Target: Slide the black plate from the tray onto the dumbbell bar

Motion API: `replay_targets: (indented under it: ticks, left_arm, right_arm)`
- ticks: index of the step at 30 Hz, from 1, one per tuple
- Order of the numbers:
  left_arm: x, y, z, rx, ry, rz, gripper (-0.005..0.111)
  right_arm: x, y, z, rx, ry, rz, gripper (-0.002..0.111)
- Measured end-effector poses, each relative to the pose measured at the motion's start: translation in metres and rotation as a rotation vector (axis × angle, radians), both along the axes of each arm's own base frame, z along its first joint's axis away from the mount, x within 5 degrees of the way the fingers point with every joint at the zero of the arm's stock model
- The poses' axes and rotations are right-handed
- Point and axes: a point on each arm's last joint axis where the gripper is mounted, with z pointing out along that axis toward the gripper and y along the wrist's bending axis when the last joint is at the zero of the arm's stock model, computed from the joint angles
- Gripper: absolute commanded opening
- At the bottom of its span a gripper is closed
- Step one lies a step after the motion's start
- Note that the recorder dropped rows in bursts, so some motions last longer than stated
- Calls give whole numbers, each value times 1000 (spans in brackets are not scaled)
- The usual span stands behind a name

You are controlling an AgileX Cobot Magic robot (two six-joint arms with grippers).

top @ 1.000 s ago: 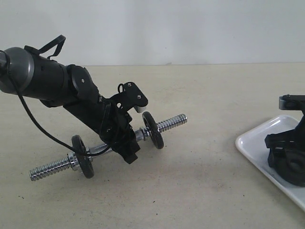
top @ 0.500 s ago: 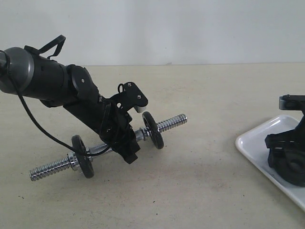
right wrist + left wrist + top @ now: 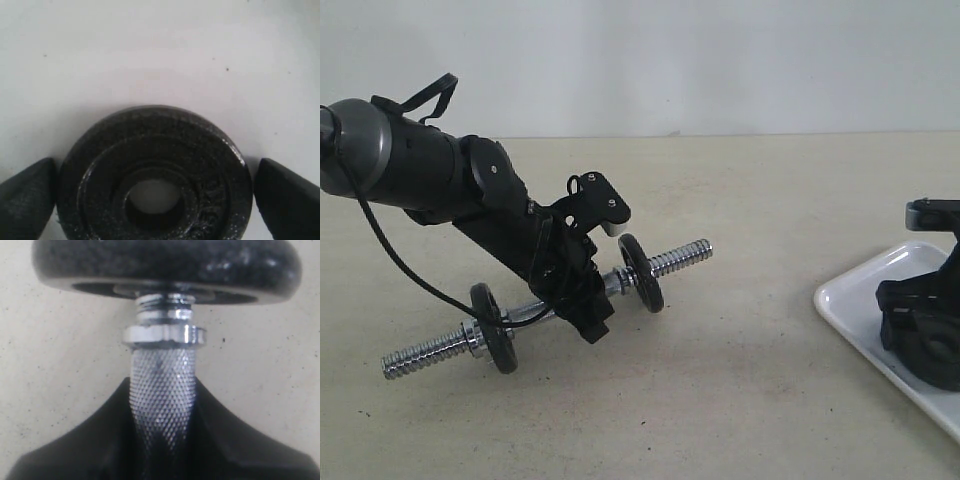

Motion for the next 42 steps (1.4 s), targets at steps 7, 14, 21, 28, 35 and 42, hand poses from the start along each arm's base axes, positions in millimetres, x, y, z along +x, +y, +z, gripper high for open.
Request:
replay_targets:
  ticks: [7, 14, 21, 28, 35, 42]
  left_arm:
    - [0, 0, 0, 0, 0, 0, 4]
    - [0, 0, 0, 0, 0, 0, 4]
    - [0, 0, 0, 0, 0, 0, 4]
    - [0, 0, 0, 0, 0, 0, 4]
    - [0, 0, 0, 0, 0, 0, 4]
    - [0, 0, 0, 0, 0, 0, 4]
  right_arm:
    - [0, 0, 0, 2, 2, -14, 105]
    - [-1, 0, 0, 2, 8, -14, 105]
    - [-2, 0, 0, 3, 21, -14, 105]
    - [-2, 0, 0, 4, 25, -14, 105]
    - [-4, 0, 0, 7, 39, -14, 105]
    - [-4, 2, 0, 18, 46, -6, 105]
